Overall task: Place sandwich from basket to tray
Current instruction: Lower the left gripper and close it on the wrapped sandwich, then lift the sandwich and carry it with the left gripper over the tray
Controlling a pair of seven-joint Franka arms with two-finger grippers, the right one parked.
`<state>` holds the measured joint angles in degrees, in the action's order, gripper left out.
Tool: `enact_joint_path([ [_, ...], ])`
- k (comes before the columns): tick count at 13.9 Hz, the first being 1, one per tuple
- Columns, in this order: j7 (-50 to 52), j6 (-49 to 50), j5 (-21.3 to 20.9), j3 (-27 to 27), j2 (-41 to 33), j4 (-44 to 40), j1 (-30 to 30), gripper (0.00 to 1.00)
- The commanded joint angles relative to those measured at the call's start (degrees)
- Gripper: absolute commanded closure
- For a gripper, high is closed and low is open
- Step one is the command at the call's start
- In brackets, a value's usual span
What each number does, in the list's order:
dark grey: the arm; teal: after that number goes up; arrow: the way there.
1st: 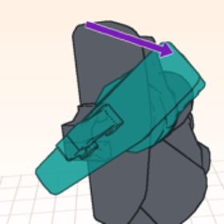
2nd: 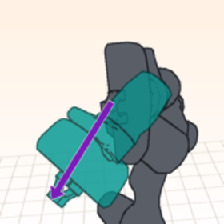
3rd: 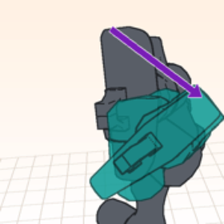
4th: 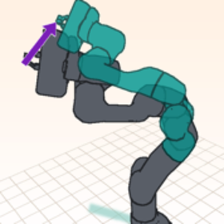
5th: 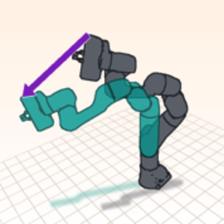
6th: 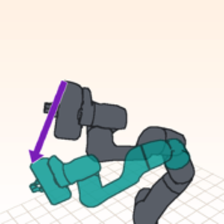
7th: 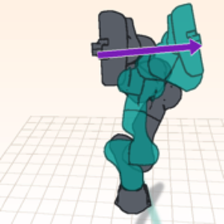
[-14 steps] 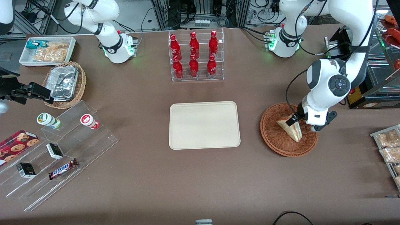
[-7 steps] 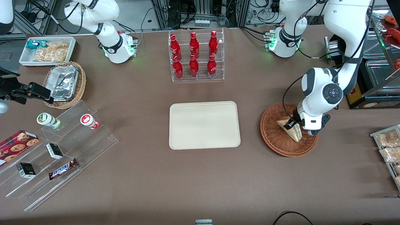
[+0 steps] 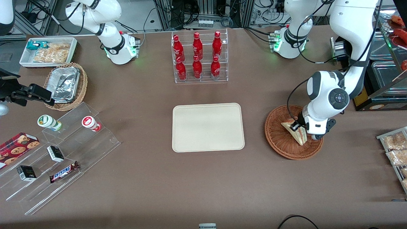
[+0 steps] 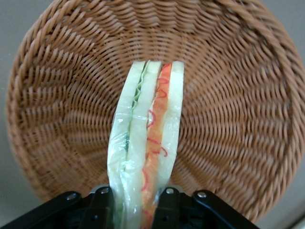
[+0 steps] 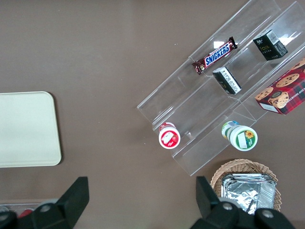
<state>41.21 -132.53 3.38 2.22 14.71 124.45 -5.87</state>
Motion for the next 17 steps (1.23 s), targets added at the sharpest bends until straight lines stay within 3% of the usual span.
enact_joint_path([
  [1,-7.3,6.7,-0.1,0.3,-0.6,-6.3,-1.6,0.99],
  [3,-16.8,6.5,-0.2,0.5,-0.5,-7.8,-3.4,0.98],
  [6,-18.6,7.2,0.0,1.4,2.2,-12.1,-8.8,1.00],
  [9,-11.8,9.1,-0.2,1.4,6.5,-18.0,-15.6,1.00],
  [12,-4.5,15.7,-0.3,1.3,14.9,-29.9,-21.5,1.00],
  [17,8.6,19.0,-0.2,1.3,25.7,-42.9,-30.5,1.00],
])
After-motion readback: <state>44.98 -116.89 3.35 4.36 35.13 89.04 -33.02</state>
